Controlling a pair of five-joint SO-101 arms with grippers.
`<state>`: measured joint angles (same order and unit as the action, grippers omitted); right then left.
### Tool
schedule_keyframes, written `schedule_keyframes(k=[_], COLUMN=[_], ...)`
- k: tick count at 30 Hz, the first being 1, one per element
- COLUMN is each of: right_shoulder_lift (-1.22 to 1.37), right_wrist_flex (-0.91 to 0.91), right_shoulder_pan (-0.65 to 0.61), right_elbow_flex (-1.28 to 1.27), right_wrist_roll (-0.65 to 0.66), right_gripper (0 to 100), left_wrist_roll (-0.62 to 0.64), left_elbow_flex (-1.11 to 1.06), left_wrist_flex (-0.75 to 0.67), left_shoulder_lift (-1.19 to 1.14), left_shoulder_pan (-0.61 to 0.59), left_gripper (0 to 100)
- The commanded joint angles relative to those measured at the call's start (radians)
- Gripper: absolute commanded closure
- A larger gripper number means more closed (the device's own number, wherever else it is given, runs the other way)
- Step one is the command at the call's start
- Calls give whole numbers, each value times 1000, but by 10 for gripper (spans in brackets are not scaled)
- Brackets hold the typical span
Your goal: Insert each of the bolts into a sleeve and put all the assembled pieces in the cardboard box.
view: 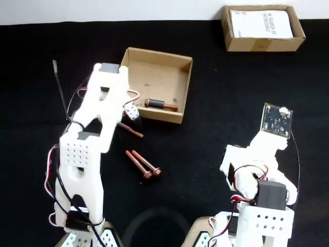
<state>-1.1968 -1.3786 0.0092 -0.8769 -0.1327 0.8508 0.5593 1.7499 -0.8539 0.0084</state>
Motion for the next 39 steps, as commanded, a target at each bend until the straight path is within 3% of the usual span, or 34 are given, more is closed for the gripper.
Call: schedule_keyframes(k=[1, 6, 13, 34, 39], right_shoulder_lift=[-8, -8, -8, -13, -13], right_wrist_flex=[18, 31, 30, 22, 22], right_shoulder_pan=[8, 8, 10, 10, 10], right_elbow_flex=[7, 1, 2, 1, 2], right_wrist_roll=[8, 8, 8, 8, 9], right_gripper=[991, 991, 991, 991, 991], left_wrist_roll=[-3, 0, -2, -57, -63], left_elbow_flex=[7, 36, 203, 245, 245], left_wrist_flex=[9, 9, 9, 12, 17], left_shoulder_lift=[-76, -105, -87, -85, -82], left_shoulder_pan=[-45, -51, -70, -58, -58], left_gripper=[759, 774, 996, 966, 835])
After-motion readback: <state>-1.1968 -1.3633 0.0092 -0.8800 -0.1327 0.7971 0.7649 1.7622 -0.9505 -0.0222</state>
